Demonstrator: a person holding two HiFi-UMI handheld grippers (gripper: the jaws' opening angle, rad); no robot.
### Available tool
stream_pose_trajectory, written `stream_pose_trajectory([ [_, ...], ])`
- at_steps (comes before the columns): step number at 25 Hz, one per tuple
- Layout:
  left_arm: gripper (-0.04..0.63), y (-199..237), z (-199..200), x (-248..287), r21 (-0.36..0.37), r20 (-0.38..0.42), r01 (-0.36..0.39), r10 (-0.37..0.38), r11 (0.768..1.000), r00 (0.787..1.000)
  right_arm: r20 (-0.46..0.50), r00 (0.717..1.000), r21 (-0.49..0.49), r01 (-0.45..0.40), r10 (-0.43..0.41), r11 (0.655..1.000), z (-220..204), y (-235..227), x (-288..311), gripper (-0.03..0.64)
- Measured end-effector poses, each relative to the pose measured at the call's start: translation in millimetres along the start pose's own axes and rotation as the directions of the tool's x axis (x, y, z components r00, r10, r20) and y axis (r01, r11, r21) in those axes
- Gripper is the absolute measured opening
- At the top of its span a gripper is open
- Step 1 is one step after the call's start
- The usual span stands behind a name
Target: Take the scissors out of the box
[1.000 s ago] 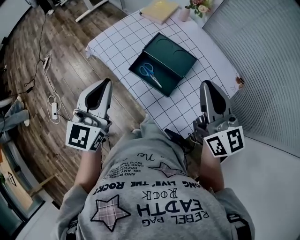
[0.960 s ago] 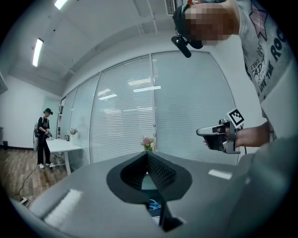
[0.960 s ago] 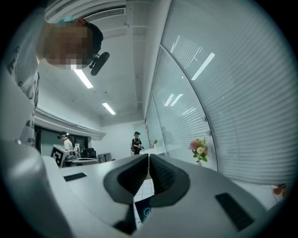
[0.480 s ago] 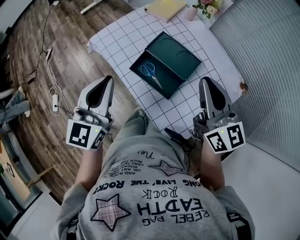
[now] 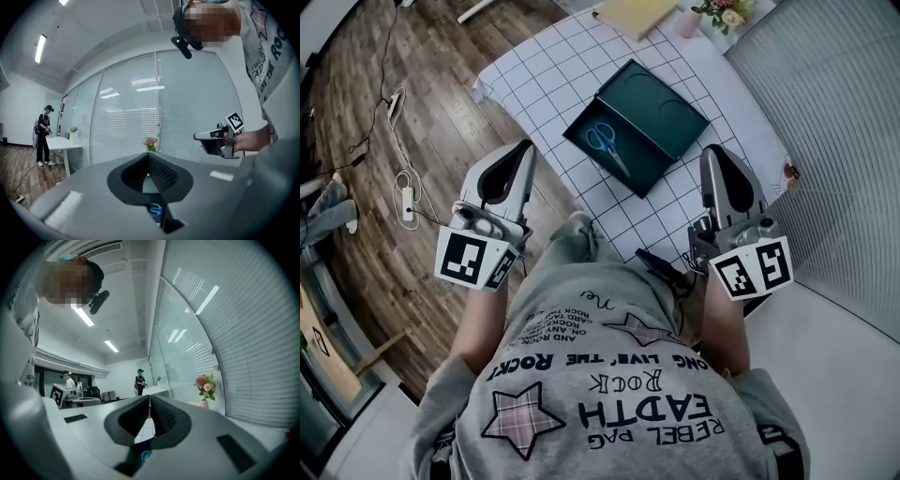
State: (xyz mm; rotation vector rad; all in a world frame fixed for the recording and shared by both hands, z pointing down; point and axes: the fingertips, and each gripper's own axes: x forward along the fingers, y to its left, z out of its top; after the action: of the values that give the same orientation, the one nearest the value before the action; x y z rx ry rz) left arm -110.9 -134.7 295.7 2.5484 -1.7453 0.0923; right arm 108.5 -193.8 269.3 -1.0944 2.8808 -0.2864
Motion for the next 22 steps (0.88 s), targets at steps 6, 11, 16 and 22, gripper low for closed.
stream_pose_trajectory([
  [6,0.005,3,-1,5,-0.004,0.008,0.022,-0.022,1.000,1.000,-0.031,0.999,0.013,0.008,-0.008,1.000,-14,-1,9,0.017],
  [11,0.005,8,-9,0,-0.031,0.000,0.020,-0.020,0.999,1.000,-0.103,0.994,0.014,-0.029,0.030,0.999,-32,10,23,0.017],
  [16,0.005,14,-16,-3,-0.044,-0.002,0.023,-0.023,0.999,1.000,-0.166,0.984,0.042,-0.065,0.071,0.997,-50,19,42,0.017],
  [22,0.005,27,-23,-6,-0.057,-0.003,0.008,-0.009,0.998,1.000,-0.223,0.970,0.033,-0.092,0.097,0.995,-74,27,71,0.017],
])
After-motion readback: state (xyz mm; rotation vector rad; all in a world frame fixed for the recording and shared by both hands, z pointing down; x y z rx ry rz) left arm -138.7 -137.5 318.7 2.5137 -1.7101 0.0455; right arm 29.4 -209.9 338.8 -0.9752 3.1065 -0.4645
